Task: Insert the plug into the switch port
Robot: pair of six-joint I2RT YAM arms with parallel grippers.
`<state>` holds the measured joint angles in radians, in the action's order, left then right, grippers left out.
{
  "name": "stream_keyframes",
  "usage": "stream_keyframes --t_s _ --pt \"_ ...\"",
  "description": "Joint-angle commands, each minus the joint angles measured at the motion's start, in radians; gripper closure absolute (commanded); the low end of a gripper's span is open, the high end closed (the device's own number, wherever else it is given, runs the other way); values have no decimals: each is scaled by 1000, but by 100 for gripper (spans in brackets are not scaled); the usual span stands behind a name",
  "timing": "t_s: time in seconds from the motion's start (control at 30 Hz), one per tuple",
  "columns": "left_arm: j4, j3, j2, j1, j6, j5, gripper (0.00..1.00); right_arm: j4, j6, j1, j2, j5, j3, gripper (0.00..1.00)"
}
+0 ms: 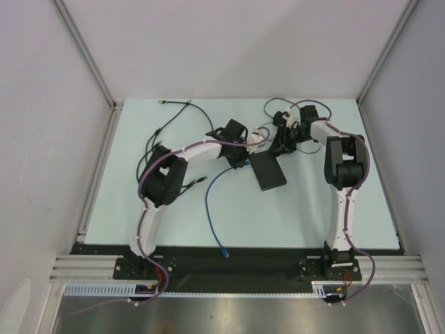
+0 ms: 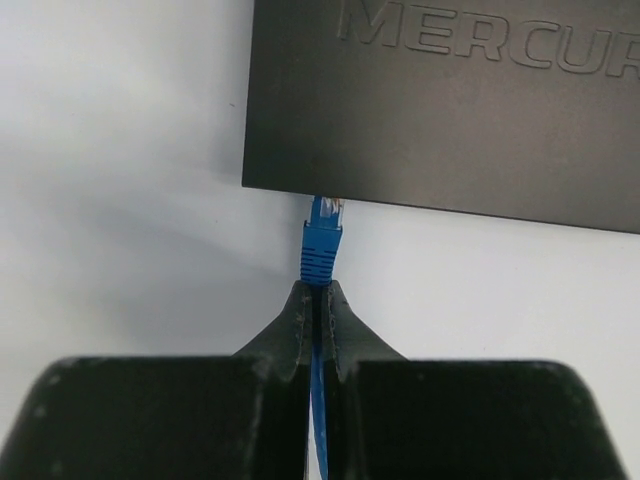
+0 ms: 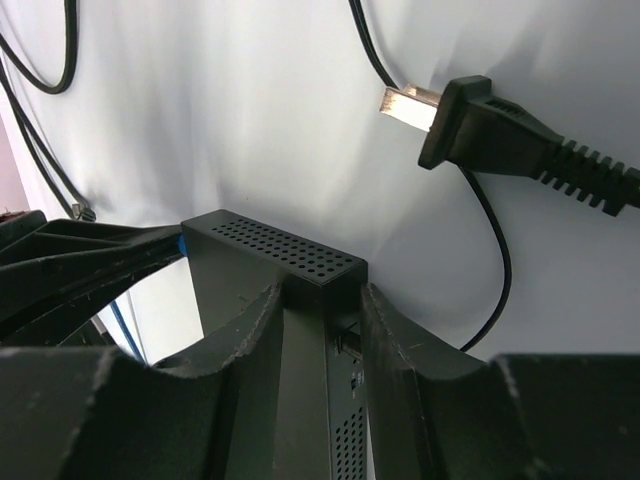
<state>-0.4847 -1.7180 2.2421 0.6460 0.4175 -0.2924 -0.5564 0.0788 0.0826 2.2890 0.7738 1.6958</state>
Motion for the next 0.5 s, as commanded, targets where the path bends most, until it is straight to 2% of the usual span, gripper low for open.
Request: stream_keyframes --t_s 0.0,0.13,0.33,0.47 --pt "340 70 -82 47 -5 -162 100 -102 46 98 52 96 -35 71" --pt "295 159 -133 38 81 -149 100 -114 16 75 58 33 -18 71" --pt "245 153 -125 20 99 -128 97 -128 -7 59 69 -28 5 72" --pt "216 97 -110 14 107 -134 83 -119 7 52 67 -11 16 70"
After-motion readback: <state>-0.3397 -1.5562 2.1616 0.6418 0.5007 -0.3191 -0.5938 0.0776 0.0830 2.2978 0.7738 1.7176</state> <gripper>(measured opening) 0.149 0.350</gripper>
